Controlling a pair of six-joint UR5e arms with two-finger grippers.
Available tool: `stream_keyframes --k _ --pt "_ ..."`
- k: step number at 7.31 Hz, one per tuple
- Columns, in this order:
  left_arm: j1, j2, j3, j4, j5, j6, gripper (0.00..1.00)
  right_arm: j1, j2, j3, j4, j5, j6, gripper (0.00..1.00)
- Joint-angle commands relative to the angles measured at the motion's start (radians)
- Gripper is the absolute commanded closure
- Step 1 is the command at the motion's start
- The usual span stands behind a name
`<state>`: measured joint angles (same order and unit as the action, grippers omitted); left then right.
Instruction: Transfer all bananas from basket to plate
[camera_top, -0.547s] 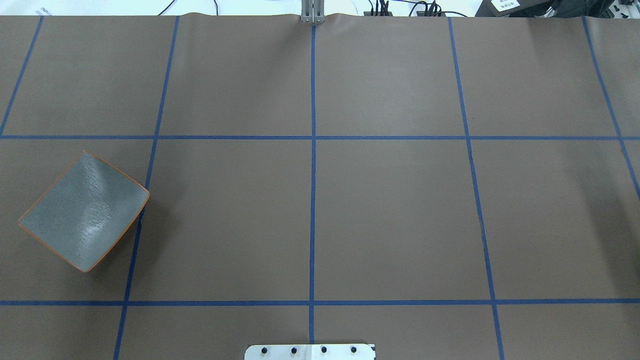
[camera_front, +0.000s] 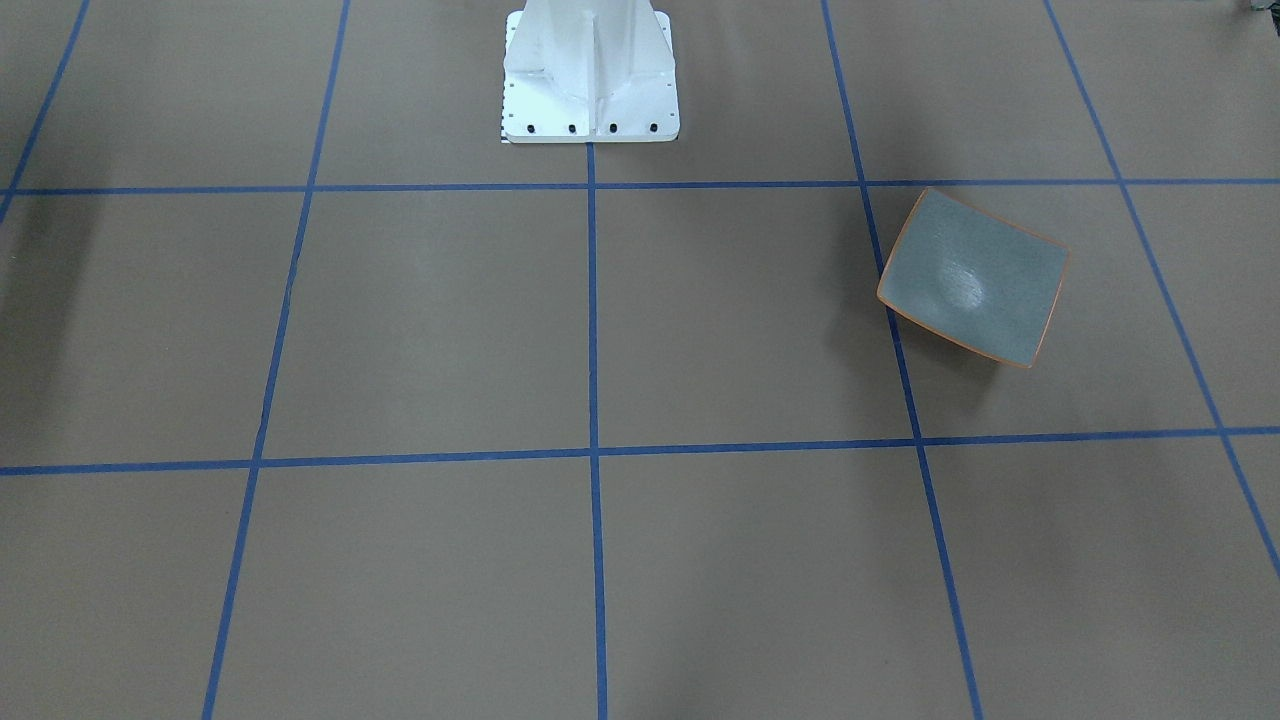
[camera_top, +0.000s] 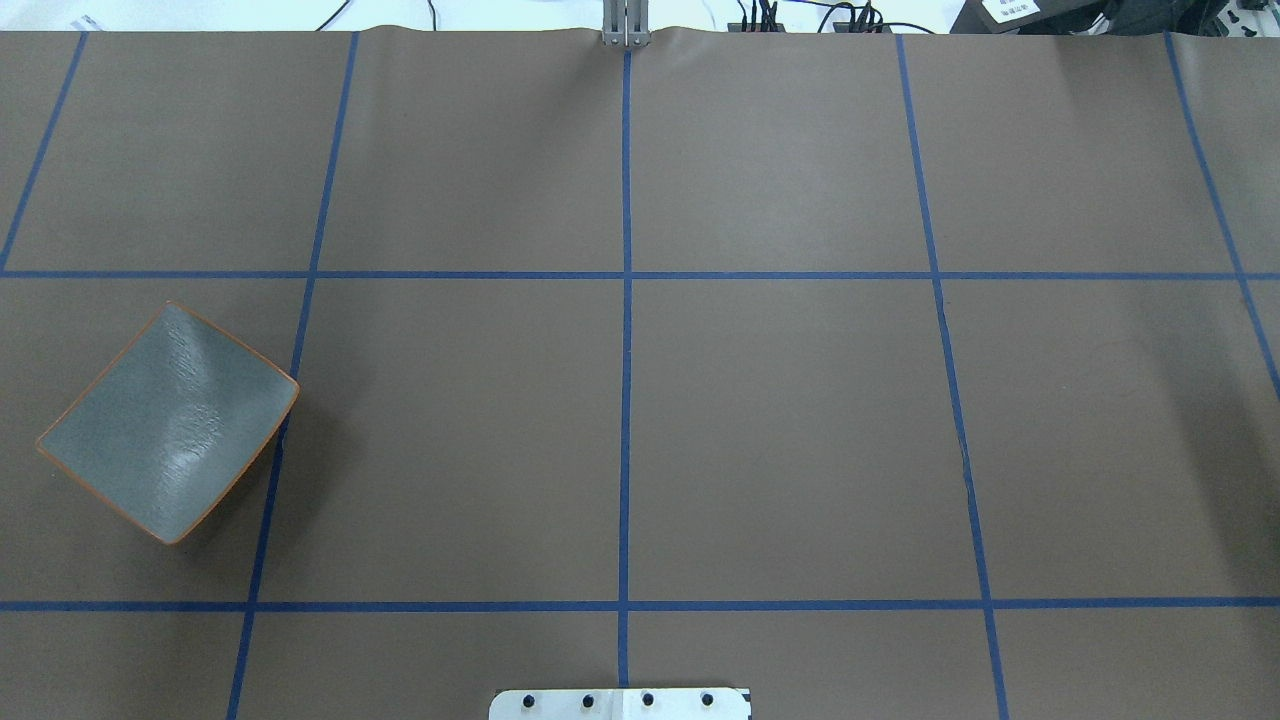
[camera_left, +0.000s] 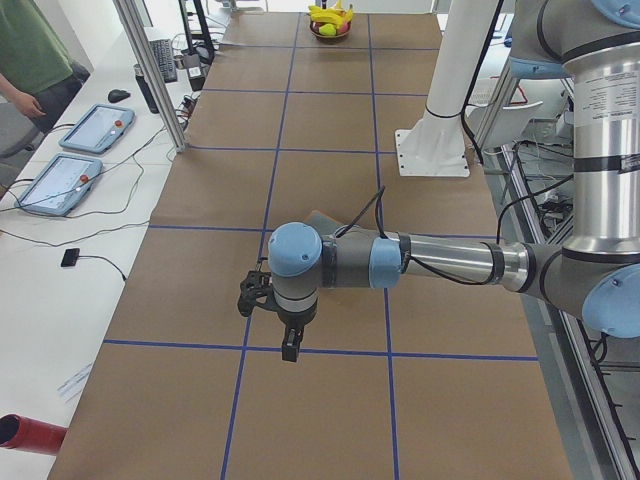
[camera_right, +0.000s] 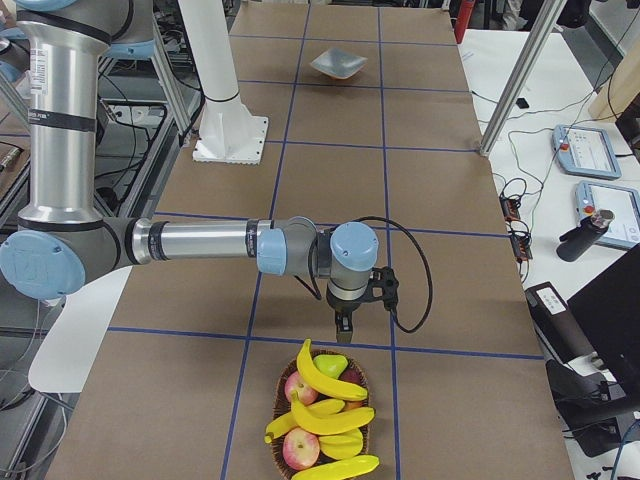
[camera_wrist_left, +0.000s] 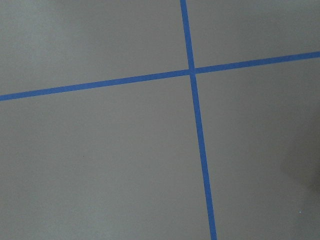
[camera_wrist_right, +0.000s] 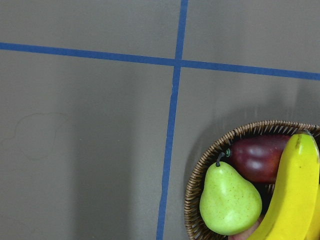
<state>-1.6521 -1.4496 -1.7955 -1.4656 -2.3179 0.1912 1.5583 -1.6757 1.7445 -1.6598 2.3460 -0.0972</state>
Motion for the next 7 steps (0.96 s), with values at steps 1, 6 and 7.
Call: stream_keyframes --k 1,6,7 --pt "0.000 -0.002 -0.011 -0.004 -0.002 0.005 0.00 0.009 0.001 0.010 0.000 0.015 0.001 0.00" --pt "0.000 -0.024 0.143 -0.198 -0.006 0.002 0.00 0.008 0.024 0.013 0.002 0.003 0.004 0.00" --pt "0.001 -0.025 0.189 -0.266 -0.005 0.005 0.00 0.009 0.005 0.024 -0.002 0.018 -0.010 0.00"
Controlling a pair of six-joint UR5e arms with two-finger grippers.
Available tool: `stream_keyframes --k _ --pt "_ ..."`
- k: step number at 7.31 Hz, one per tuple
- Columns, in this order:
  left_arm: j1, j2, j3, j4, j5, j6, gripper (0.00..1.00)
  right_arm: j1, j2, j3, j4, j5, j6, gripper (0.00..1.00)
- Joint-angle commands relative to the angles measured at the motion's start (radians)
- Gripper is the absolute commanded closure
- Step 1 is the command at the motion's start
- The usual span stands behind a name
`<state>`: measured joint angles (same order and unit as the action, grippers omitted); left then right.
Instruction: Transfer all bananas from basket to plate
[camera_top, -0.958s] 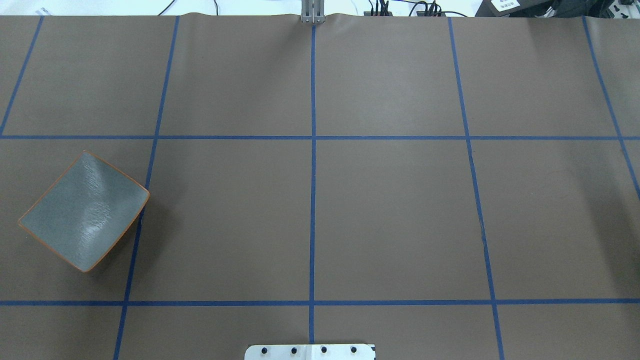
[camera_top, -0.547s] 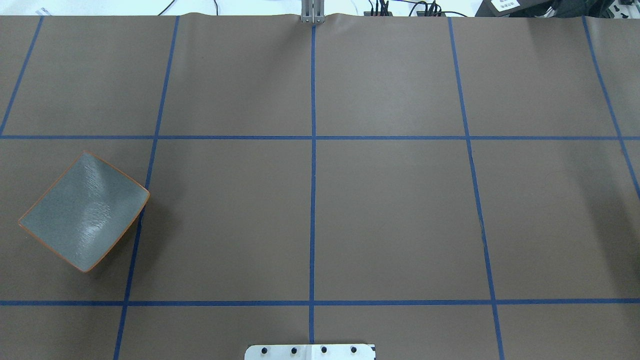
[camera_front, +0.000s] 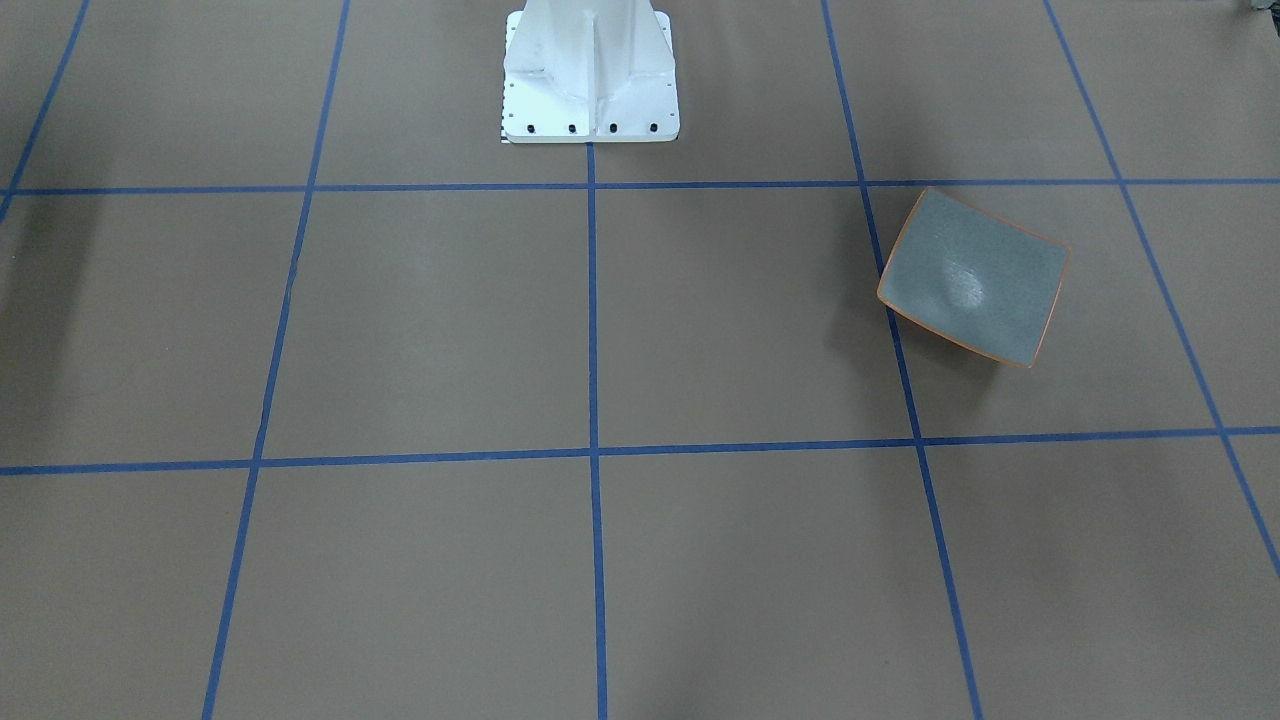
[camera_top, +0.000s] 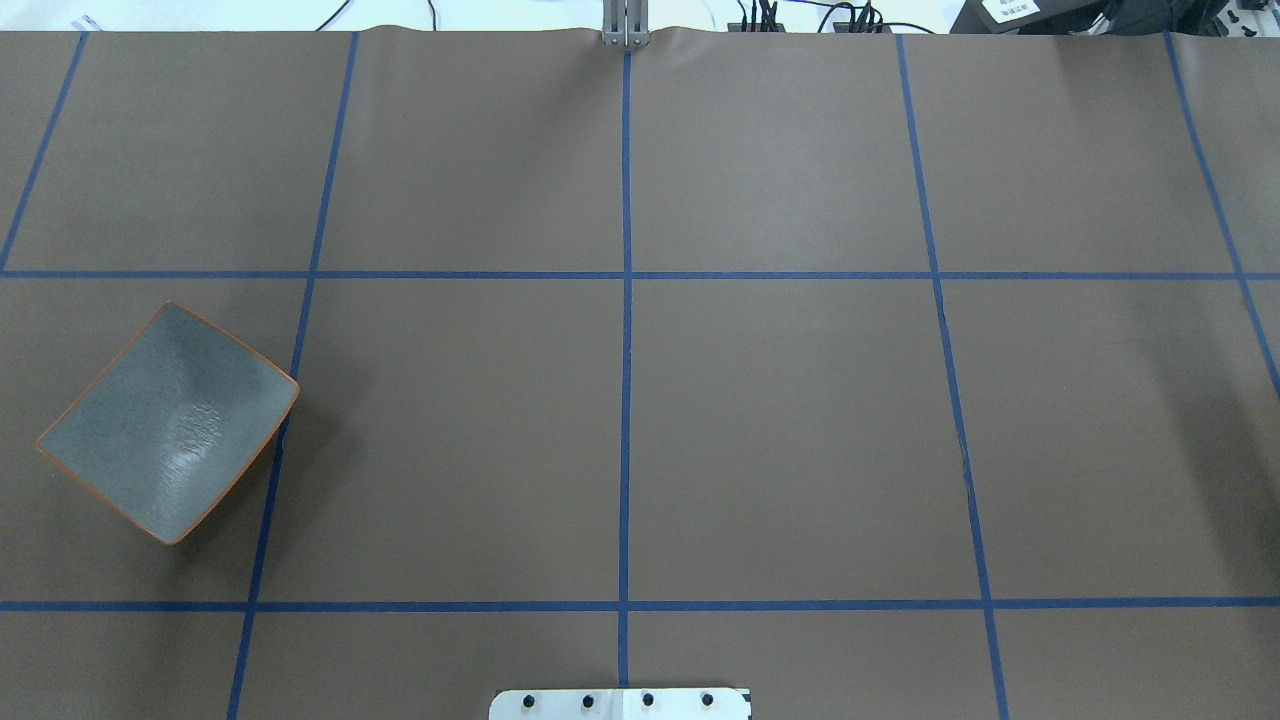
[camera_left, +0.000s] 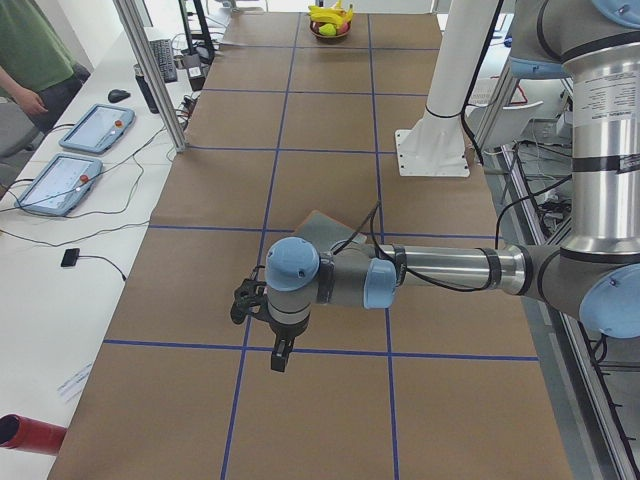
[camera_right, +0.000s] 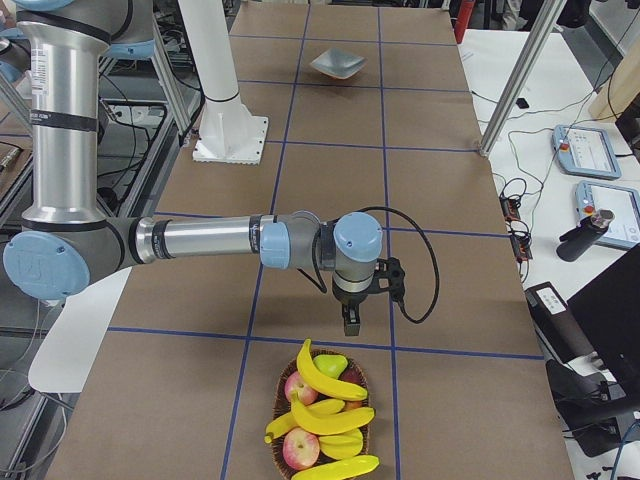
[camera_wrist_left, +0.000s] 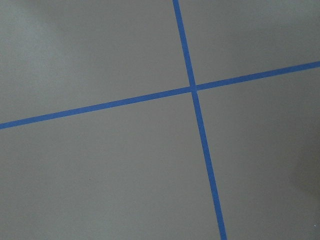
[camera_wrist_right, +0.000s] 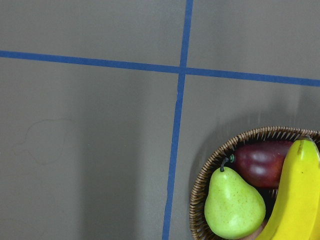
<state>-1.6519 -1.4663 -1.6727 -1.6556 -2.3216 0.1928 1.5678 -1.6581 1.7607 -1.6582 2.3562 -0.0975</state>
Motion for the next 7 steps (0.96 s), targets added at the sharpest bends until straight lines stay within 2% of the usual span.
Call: stream_keyframes --k 1,3,5,7 --pt "0.001 -0.011 0.094 -0.105 0.001 -0.001 0.00 -0.002 -0.050 0.020 0.002 0.015 -0.010 0.00" --pt "0.003 -0.035 0.102 -0.102 0.010 -0.001 0.00 -0.002 -0.061 0.017 0.002 0.002 -0.011 0.00" --pt "0.003 -0.035 0.100 -0.108 0.001 -0.003 0.00 -0.002 -0.060 -0.032 0.001 -0.002 -0.008 0.00" --pt "0.003 -0.035 0.097 -0.110 -0.001 0.000 0.00 -0.002 -0.051 -0.067 0.003 -0.096 -0.013 0.00"
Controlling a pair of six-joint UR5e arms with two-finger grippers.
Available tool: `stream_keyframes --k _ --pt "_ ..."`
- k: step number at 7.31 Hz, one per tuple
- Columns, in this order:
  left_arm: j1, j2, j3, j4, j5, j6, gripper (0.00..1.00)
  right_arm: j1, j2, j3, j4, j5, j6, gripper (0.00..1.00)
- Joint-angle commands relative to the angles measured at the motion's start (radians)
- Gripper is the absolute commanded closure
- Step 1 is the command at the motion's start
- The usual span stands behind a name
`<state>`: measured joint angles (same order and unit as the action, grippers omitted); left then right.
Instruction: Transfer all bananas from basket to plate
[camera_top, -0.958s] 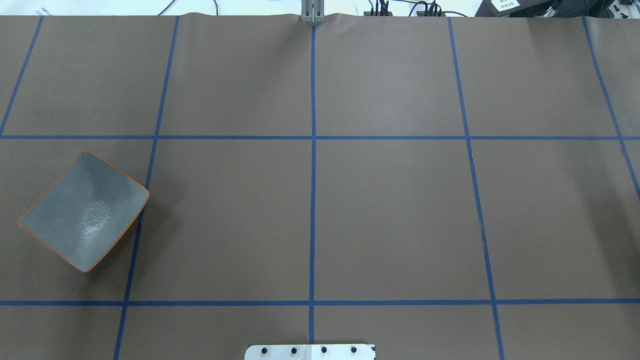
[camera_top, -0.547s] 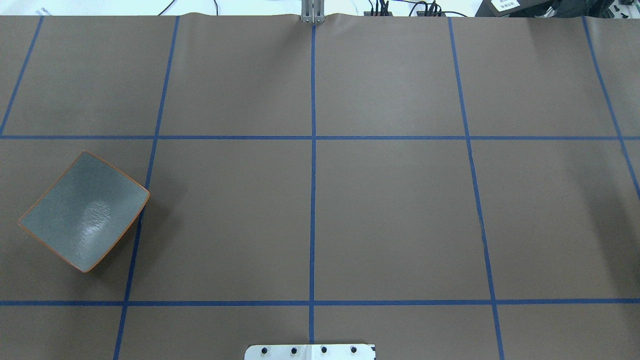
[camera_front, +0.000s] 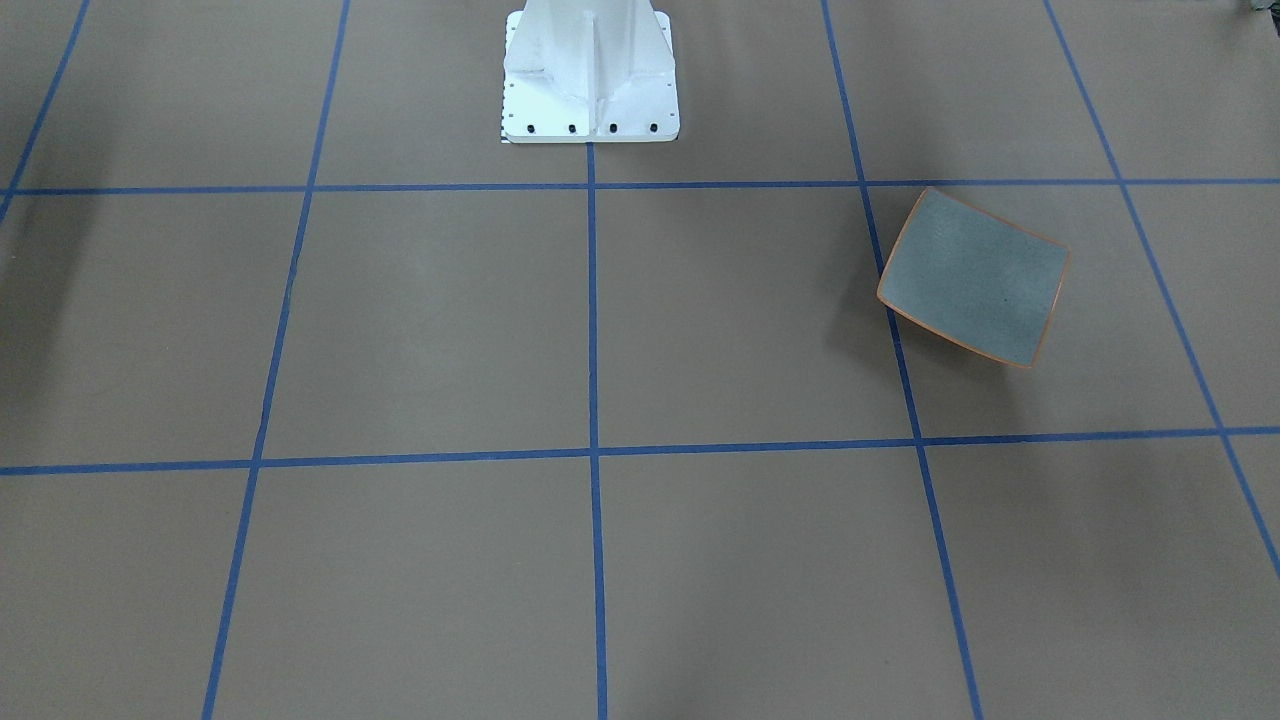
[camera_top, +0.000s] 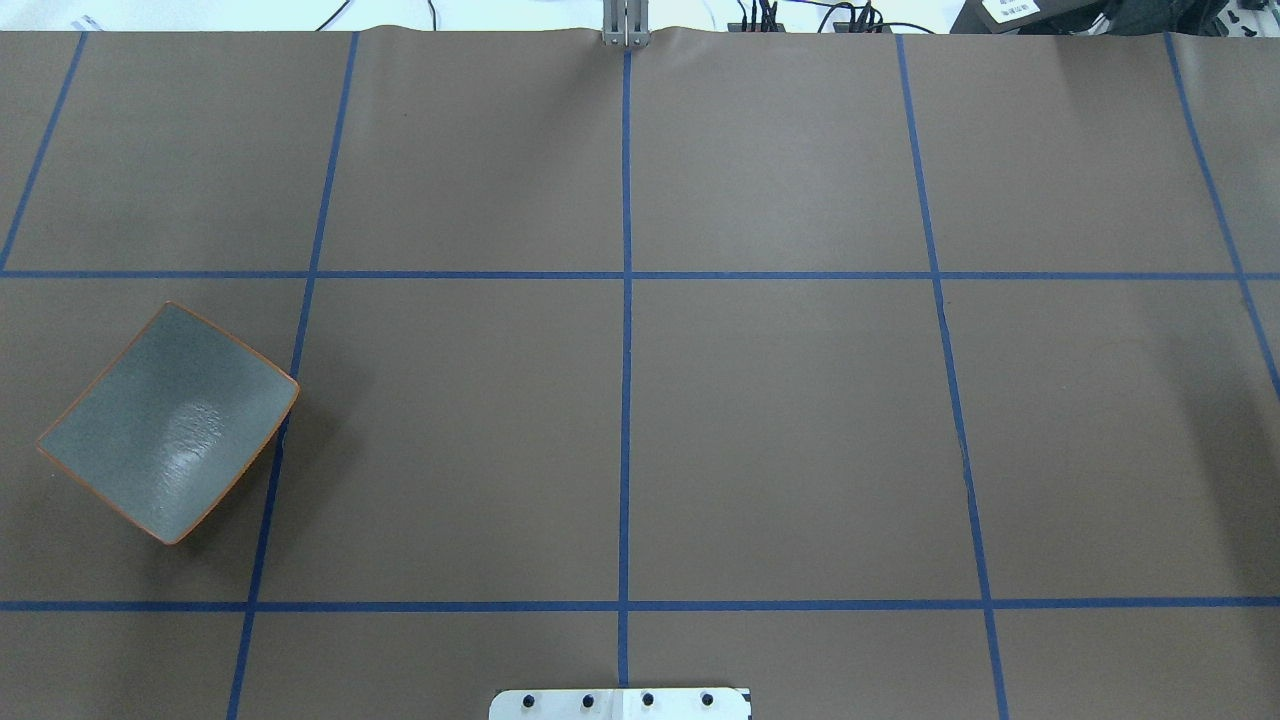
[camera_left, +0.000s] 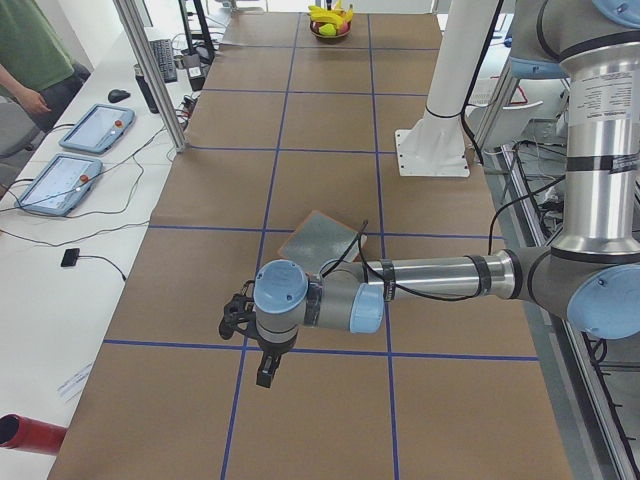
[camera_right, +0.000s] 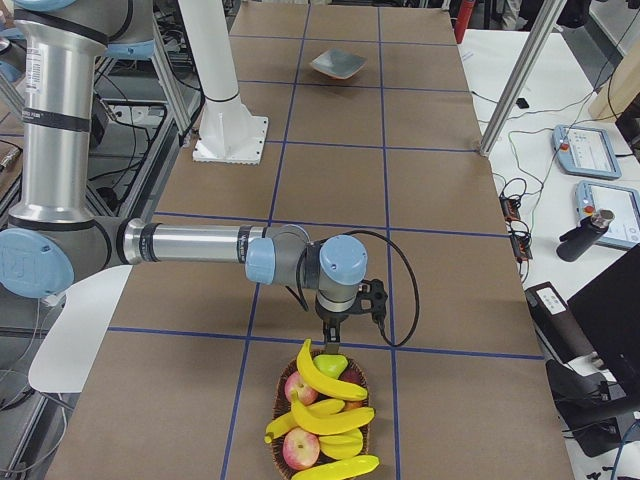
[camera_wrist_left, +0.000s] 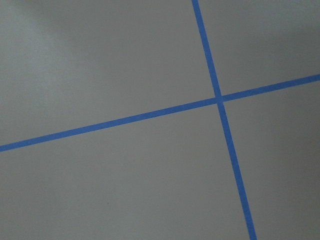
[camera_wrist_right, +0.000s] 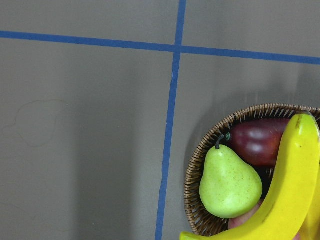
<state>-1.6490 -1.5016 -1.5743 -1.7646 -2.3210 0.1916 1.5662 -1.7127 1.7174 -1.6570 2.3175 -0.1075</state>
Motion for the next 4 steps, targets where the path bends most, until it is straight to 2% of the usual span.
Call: stream_keyframes --k 1,3,4 --pt "0.000 0.000 -0.001 -0.001 -0.001 0.002 0.00 0.000 0.002 -0.028 -0.001 -0.064 0.018 0.00" --pt "0.000 -0.003 -0.003 -0.006 -0.001 0.002 0.00 0.000 0.002 -0.065 -0.004 -0.057 0.078 0.00" --pt "0.000 -0.002 -0.001 -0.016 -0.001 0.002 0.00 -0.002 0.002 -0.073 -0.001 -0.052 0.230 0.00"
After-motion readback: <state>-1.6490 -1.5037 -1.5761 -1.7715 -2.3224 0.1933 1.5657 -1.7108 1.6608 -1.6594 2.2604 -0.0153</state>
